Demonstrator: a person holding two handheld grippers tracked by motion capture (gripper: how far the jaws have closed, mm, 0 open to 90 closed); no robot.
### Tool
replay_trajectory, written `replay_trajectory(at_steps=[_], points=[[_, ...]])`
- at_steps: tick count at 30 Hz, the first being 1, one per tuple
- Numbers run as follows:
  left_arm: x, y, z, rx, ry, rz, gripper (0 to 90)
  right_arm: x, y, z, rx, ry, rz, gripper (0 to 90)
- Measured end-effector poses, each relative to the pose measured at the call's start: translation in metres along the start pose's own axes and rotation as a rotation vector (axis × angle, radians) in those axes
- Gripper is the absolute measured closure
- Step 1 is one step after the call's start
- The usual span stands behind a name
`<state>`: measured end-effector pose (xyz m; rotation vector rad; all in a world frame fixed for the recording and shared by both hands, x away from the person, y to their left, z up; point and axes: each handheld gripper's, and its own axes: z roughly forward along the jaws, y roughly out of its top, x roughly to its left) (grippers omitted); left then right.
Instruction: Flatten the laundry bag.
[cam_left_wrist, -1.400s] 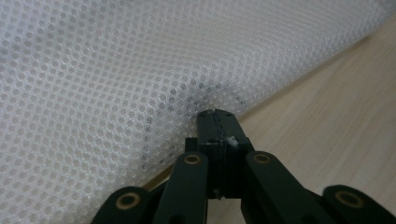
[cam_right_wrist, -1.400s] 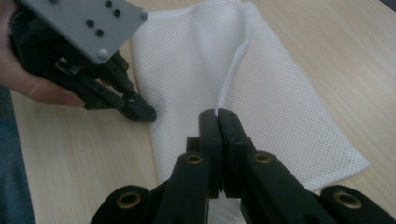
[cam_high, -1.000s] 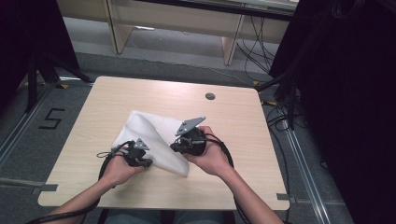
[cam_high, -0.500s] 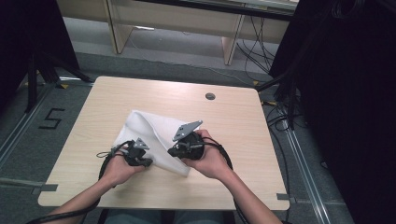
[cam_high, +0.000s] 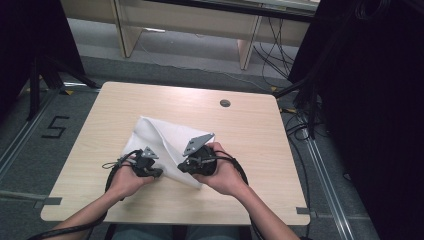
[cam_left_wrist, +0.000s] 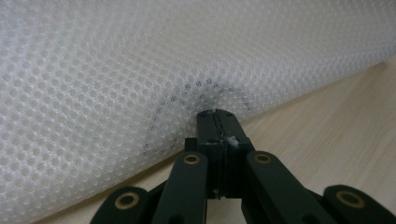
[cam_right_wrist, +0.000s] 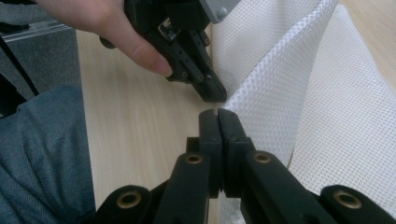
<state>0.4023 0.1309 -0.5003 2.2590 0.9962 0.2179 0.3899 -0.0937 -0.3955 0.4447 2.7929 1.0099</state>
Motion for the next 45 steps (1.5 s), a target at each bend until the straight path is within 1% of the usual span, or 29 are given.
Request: replay_trajectory(at_steps=[2, 3, 4, 5, 6, 8, 9, 10, 11, 12, 15, 16, 17, 19, 21, 23, 24, 27, 32, 35, 36, 37, 38, 39, 40, 41, 42, 44, 45], points=[[-0.003, 0.002, -0.002, -0.031, -0.003, -0.027, 88.2, 0.001, 0.0, 0.0, -0.007, 0.017, 0.013, 90.0], [-0.005, 0.003, -0.004, -0.04, -0.002, -0.011, 88.2, 0.001, 0.0, -0.001, -0.007, 0.018, 0.011, 90.0], [-0.006, 0.004, -0.003, -0.052, -0.005, -0.012, 88.3, 0.001, 0.0, 0.0, -0.012, 0.016, 0.015, 90.0], [-0.007, 0.004, -0.004, -0.05, -0.006, -0.004, 88.3, 0.002, 0.0, 0.0, -0.009, 0.013, 0.026, 90.0], [-0.007, 0.004, -0.004, -0.046, -0.005, 0.009, 88.3, 0.001, 0.0, 0.0, -0.012, 0.015, 0.013, 90.0], [-0.008, 0.004, -0.003, -0.05, -0.004, 0.003, 88.3, 0.002, 0.0, 0.0, -0.01, 0.016, 0.011, 90.0], [-0.009, 0.004, 0.0, -0.081, 0.009, -0.031, 88.3, 0.003, 0.0, 0.0, -0.006, 0.008, 0.017, 90.0], [-0.005, 0.005, -0.002, -0.03, -0.005, 0.016, 88.4, 0.003, 0.0, 0.0, 0.002, 0.0, 0.012, 90.0], [-0.006, 0.006, 0.003, -0.052, 0.004, -0.012, 88.5, 0.002, 0.0, 0.0, 0.001, 0.007, -0.01, 90.0], [-0.004, 0.007, 0.002, -0.028, -0.001, 0.016, 88.5, 0.003, 0.0, 0.001, -0.001, 0.005, -0.006, 90.0], [-0.002, 0.01, 0.004, -0.006, 0.004, 0.036, 88.8, 0.004, 0.0, 0.001, 0.007, 0.01, -0.022, 90.0], [-0.003, 0.01, 0.007, -0.028, 0.007, 0.012, 88.8, 0.006, 0.001, 0.0, 0.013, 0.012, -0.013, 90.0], [-0.003, 0.01, 0.008, -0.033, 0.004, 0.002, 88.8, 0.008, 0.001, 0.0, 0.007, 0.023, 0.002, 90.0], [-0.002, 0.012, 0.008, -0.033, 0.012, 0.01, 88.9, 0.01, 0.001, 0.0, 0.008, 0.025, 0.004, 90.0], [-0.001, 0.012, 0.009, -0.04, 0.019, -0.001, 88.8, 0.009, 0.002, 0.0, 0.004, 0.033, -0.019, 90.0], [0.001, 0.012, 0.01, -0.041, 0.017, -0.005, 88.9, 0.01, 0.003, -0.001, 0.005, 0.037, -0.019, 90.0], [0.002, 0.012, 0.011, -0.047, 0.018, -0.012, 88.9, 0.011, 0.003, -0.002, 0.01, 0.034, -0.005, 90.0], [0.005, 0.012, 0.011, -0.039, 0.021, -0.009, 88.9, 0.011, 0.004, -0.001, 0.003, 0.027, -0.032, 90.0], [0.006, 0.013, 0.011, -0.044, 0.027, -0.007, 88.8, 0.011, 0.006, -0.002, 0.003, 0.02, -0.02, 90.0], [0.003, 0.012, 0.008, -0.068, 0.021, -0.029, 88.1, 0.009, 0.007, -0.002, 0.001, 0.019, -0.025, 90.0], [0.002, 0.011, 0.005, -0.065, 0.024, -0.011, 87.8, 0.008, 0.007, -0.002, 0.004, 0.018, -0.013, 90.0], [0.0, 0.01, 0.003, -0.069, 0.019, -0.012, 87.6, 0.008, 0.006, -0.002, 0.003, 0.018, -0.008, 90.0], [-0.001, 0.008, -0.002, -0.055, 0.016, 0.005, 87.6, 0.006, 0.006, -0.002, -0.004, 0.012, -0.018, 90.0], [-0.004, 0.006, -0.005, -0.068, 0.014, 0.012, 87.7, 0.006, 0.006, -0.002, 0.002, 0.003, -0.011, 90.0], [-0.009, 0.002, -0.008, -0.088, 0.003, -0.01, 87.9, 0.005, 0.005, -0.002, 0.009, 0.002, -0.02, 90.0], [-0.011, 0.0, -0.009, -0.084, 0.007, -0.007, 88.0, 0.004, 0.005, -0.002, 0.002, 0.001, -0.029, 90.0], [-0.012, 0.0, -0.009, -0.088, 0.0, -0.004, 88.0, 0.006, 0.006, -0.002, 0.001, 0.004, -0.011, 90.0], [-0.015, 0.0, -0.006, -0.08, -0.024, -0.021, 88.0, 0.006, 0.007, -0.002, -0.001, 0.018, -0.013, 90.0], [-0.016, 0.001, -0.003, -0.072, -0.025, -0.024, 88.0, 0.006, 0.007, -0.001, 0.0, 0.009, -0.016, 90.0]])
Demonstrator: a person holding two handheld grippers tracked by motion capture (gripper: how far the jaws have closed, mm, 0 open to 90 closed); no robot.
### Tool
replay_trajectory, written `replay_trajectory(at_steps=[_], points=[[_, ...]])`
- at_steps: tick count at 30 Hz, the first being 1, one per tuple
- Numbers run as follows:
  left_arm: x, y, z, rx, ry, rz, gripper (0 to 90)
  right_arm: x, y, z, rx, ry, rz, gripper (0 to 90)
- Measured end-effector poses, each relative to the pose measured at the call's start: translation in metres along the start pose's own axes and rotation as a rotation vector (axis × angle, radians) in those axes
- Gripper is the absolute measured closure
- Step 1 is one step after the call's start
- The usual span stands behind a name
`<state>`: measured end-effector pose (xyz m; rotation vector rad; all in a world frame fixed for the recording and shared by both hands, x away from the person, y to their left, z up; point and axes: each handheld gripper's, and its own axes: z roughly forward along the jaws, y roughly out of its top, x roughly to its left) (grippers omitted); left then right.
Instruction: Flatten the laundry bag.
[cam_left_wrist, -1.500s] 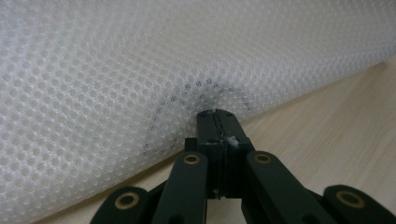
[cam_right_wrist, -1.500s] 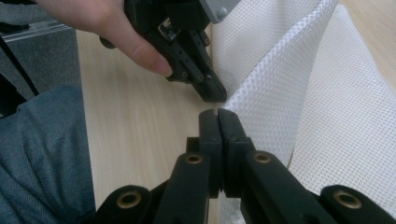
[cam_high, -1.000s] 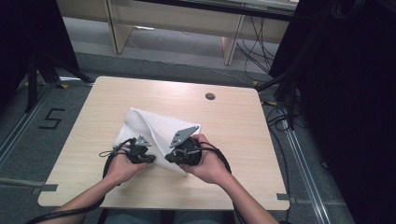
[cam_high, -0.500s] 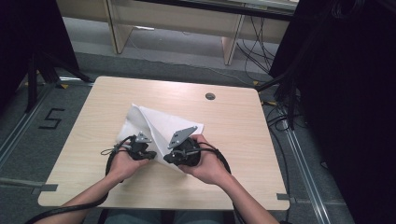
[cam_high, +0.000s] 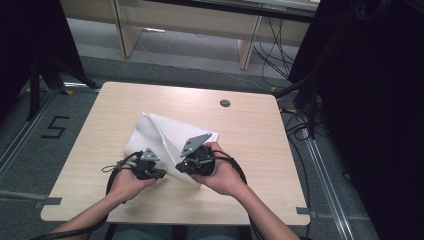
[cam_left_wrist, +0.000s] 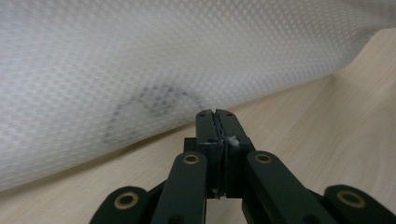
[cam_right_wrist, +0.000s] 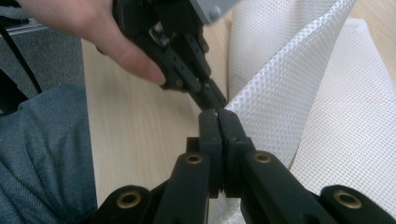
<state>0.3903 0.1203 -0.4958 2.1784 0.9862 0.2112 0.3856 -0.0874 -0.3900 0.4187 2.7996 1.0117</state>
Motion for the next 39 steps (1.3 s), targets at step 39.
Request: replay_trajectory(at_steps=[39], points=[[0.026, 0.004, -0.001, -0.056, 0.073, -0.064, 88.2, 0.014, 0.004, 0.007, 0.02, 0.038, -0.03, 90.0]])
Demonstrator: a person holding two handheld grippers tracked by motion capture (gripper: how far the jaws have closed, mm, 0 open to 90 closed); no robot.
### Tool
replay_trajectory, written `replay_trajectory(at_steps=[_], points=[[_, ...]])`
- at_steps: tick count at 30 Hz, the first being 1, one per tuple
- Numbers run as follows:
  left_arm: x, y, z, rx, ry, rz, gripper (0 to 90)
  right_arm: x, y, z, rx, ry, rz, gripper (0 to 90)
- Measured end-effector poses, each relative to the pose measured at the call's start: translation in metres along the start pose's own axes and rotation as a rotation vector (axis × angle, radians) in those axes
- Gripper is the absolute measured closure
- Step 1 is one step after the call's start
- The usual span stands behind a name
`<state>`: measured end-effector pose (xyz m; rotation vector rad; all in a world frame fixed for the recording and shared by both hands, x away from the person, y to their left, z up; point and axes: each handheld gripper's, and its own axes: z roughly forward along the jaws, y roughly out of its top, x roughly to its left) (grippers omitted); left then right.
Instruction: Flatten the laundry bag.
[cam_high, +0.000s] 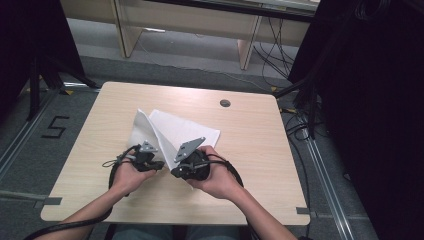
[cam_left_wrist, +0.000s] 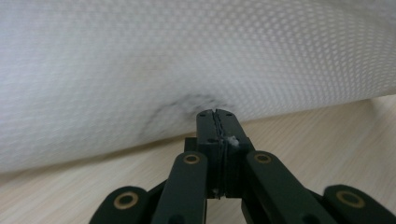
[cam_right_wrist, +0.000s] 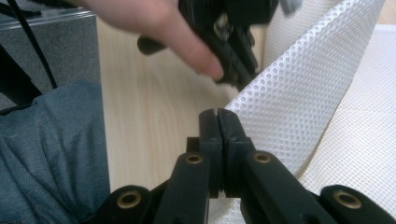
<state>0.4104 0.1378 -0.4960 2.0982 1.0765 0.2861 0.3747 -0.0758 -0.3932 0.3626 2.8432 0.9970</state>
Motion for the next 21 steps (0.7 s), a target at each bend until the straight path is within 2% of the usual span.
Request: replay_trajectory(at_steps=[4, 6, 8, 10, 11, 14, 21], points=[[0.009, -0.003, -0.018, -0.025, 0.019, -0.017, 87.9, 0.004, 0.0, 0.002, 0.004, 0.007, -0.011, 90.0], [0.012, -0.003, -0.027, -0.044, 0.034, -0.005, 87.5, 0.005, 0.0, 0.002, 0.006, 0.008, -0.015, 90.0], [0.014, -0.005, -0.035, -0.081, 0.047, -0.015, 87.0, 0.007, -0.001, 0.002, 0.006, 0.012, -0.013, 90.0], [0.015, -0.005, -0.039, -0.088, 0.051, -0.005, 86.2, 0.007, -0.002, 0.003, 0.003, 0.01, -0.02, 90.0], [0.016, -0.006, -0.046, -0.118, 0.067, -0.015, 85.8, 0.009, -0.003, 0.002, 0.008, 0.016, -0.006, 90.0], [0.02, -0.009, -0.056, -0.129, 0.085, -0.008, 85.4, 0.01, -0.004, 0.004, 0.011, 0.025, -0.014, 90.0], [0.031, -0.014, -0.071, -0.157, 0.117, -0.047, 83.6, 0.013, -0.006, 0.007, 0.022, 0.043, -0.027, 90.0]])
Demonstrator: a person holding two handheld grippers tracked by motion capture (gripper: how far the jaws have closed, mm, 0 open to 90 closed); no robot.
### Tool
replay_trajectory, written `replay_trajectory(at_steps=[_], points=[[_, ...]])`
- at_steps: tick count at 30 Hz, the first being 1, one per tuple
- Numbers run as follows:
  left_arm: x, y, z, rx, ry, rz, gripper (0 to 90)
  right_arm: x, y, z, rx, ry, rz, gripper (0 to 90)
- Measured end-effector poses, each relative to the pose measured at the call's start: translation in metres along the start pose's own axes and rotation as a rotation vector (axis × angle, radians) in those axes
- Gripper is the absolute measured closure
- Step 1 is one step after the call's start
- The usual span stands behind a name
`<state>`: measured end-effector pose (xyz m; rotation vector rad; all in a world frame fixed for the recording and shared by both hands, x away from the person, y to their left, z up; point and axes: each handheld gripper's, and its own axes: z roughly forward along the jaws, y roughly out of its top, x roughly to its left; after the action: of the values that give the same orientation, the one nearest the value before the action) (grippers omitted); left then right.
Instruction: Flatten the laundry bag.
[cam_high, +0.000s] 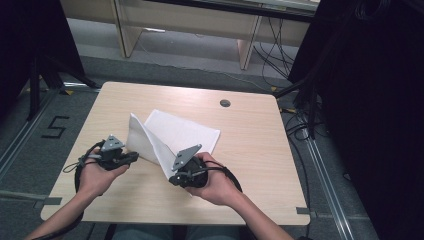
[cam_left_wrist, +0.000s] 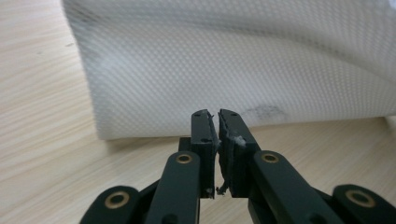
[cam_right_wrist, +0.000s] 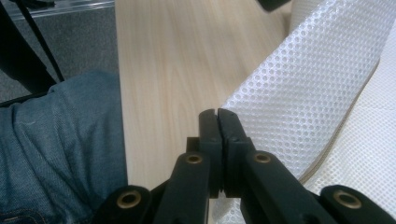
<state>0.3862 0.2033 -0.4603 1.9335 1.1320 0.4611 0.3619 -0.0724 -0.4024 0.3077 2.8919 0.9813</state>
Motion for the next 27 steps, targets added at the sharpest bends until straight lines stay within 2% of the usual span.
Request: replay_trajectory(at_steps=[3, 4, 5, 8, 9, 11, 14, 16, 18, 21, 22, 24, 25, 26, 27], points=[[0.005, 0.001, -0.007, -0.013, 0.023, -0.007, 82.0, 0.002, -0.002, 0.002, 0.004, 0.013, -0.007, 90.0], [0.007, 0.001, -0.008, -0.028, 0.027, -0.025, 81.5, 0.004, -0.002, 0.002, 0.011, 0.017, 0.007, 90.0], [0.008, 0.001, -0.009, -0.039, 0.03, -0.04, 81.4, 0.004, -0.002, 0.003, 0.011, 0.021, -0.004, 90.0], [0.015, 0.004, -0.015, -0.05, 0.058, -0.04, 81.0, 0.006, -0.003, 0.004, 0.02, 0.029, -0.002, 90.0], [0.017, 0.004, -0.017, -0.052, 0.069, -0.044, 80.9, 0.005, -0.003, 0.006, 0.012, 0.033, -0.031, 90.0], [0.021, 0.004, -0.02, -0.043, 0.083, -0.035, 80.4, 0.007, -0.004, 0.005, 0.021, 0.032, 0.001, 90.0], [0.024, 0.004, -0.021, -0.04, 0.107, -0.049, 79.1, 0.007, -0.004, 0.005, 0.019, 0.033, -0.004, 90.0], [0.027, 0.003, -0.021, -0.031, 0.121, -0.038, 76.7, 0.007, -0.004, 0.005, 0.022, 0.036, -0.01, 90.0], [0.034, 0.002, -0.022, 0.007, 0.132, 0.029, 70.3, 0.009, -0.005, 0.005, 0.027, 0.038, -0.007, 90.0], [0.04, 0.0, -0.02, -0.026, 0.124, 0.075, 56.6, 0.01, -0.006, 0.005, 0.027, 0.04, -0.015, 90.0], [0.044, 0.0, -0.021, -0.019, 0.119, 0.106, 53.3, 0.01, -0.006, 0.005, 0.027, 0.039, -0.017, 90.0], [0.046, -0.002, -0.019, -0.039, 0.116, 0.087, 48.5, 0.01, -0.007, 0.004, 0.03, 0.041, -0.021, 90.0], [0.048, -0.002, -0.019, -0.029, 0.113, 0.098, 46.9, 0.012, -0.007, 0.004, 0.032, 0.045, -0.007, 90.0], [0.05, -0.003, -0.02, -0.024, 0.109, 0.112, 45.4, 0.011, -0.007, 0.004, 0.031, 0.047, -0.017, 90.0], [0.049, -0.003, -0.019, -0.039, 0.105, 0.099, 44.4, 0.012, -0.007, 0.005, 0.035, 0.047, -0.021, 90.0]])
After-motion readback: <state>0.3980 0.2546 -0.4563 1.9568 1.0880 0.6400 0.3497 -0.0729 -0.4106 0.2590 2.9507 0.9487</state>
